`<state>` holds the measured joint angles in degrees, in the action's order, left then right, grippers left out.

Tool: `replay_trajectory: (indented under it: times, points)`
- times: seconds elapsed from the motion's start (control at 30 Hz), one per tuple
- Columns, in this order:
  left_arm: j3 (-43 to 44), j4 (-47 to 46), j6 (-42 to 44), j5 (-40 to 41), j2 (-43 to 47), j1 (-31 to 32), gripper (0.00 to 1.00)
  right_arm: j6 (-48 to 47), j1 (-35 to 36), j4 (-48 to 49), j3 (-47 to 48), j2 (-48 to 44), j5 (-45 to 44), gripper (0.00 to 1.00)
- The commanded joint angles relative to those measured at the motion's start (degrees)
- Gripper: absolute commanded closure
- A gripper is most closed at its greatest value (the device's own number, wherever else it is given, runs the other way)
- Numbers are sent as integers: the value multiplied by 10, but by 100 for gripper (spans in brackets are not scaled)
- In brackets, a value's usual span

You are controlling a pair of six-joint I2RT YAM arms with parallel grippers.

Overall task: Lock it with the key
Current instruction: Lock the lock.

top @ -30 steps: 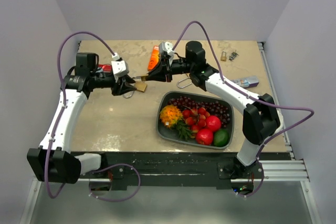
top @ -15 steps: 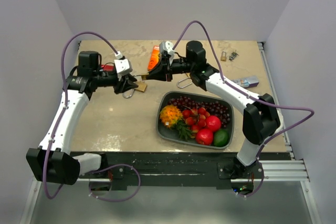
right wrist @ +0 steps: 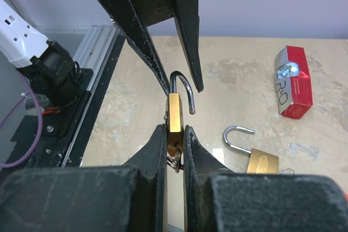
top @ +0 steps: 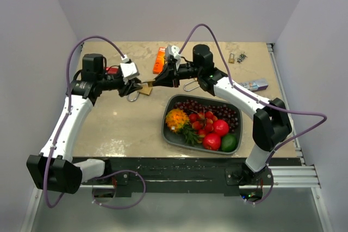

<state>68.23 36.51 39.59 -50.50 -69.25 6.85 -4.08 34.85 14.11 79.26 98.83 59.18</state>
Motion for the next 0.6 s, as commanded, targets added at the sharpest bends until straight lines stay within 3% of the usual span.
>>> replay_trajectory:
  times: [0.0,0.17,0.4,0.57]
  points:
    - [12,-29,-2,-21,14,21,67,-3,2,17,5,-27,9,100]
    - [11,8,27,-27,6,28,73,-1,2,27,5,-28,2,100]
    - [38,55,39,-62,-12,28,91,-39,3,22,1,-30,2,100]
    - [39,55,24,-57,-18,28,87,-61,3,8,5,-30,12,100]
